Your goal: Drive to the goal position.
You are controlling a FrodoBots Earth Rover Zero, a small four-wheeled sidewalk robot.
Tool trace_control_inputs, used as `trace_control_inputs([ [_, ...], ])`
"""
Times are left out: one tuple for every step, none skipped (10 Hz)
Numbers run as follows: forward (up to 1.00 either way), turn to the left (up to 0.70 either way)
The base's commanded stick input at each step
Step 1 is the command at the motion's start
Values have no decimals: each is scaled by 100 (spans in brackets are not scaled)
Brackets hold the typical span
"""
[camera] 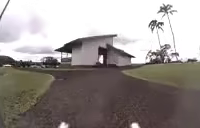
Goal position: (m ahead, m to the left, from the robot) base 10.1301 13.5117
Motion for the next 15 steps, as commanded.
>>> trace_control_inputs([
  [85, 0],
  [85, 0],
  [85, 0],
  [85, 8],
  [85, 27],
  [85, 27],
  [85, 27],
  [85, 27],
  [85, 27],
  [85, 27],
  [85, 27],
  [85, 27],
  [85, 27],
  [85, 27],
  [85, 27],
])
